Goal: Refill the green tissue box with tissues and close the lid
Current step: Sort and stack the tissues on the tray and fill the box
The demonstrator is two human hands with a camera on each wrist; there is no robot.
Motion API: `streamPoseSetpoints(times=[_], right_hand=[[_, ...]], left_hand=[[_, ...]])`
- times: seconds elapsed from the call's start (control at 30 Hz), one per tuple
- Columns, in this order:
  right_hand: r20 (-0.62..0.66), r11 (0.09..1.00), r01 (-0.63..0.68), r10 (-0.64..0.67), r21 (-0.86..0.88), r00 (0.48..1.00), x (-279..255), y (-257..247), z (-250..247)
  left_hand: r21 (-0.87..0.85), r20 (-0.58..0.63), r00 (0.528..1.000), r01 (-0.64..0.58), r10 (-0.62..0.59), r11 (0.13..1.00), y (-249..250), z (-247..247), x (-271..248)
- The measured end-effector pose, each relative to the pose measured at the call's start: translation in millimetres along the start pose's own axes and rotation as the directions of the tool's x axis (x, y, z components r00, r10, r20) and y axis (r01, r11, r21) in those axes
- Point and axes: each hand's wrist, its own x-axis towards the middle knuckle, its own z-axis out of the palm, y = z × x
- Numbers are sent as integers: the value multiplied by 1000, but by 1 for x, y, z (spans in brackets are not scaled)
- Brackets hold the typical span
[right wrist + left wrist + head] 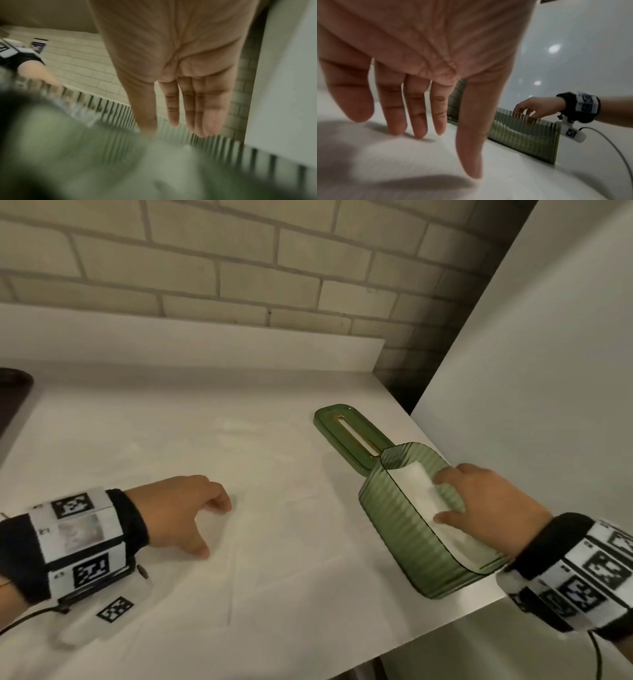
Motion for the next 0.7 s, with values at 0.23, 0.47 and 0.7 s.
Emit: streamPoseSetpoints(times=[0.23, 0.47, 0.7], right_hand=[[455, 983, 153, -182, 99, 872, 22, -6, 16], [397, 990, 125, -140, 63, 907, 18, -6, 18], [310, 983, 158, -178, 88, 934, -1, -4, 21]], left_hand=[[90, -30, 996, 91, -88, 992, -18, 4, 7], [42, -79, 985, 156, -152, 987, -23, -3, 9], [-56, -107, 992, 65, -70, 996, -33, -5, 18]])
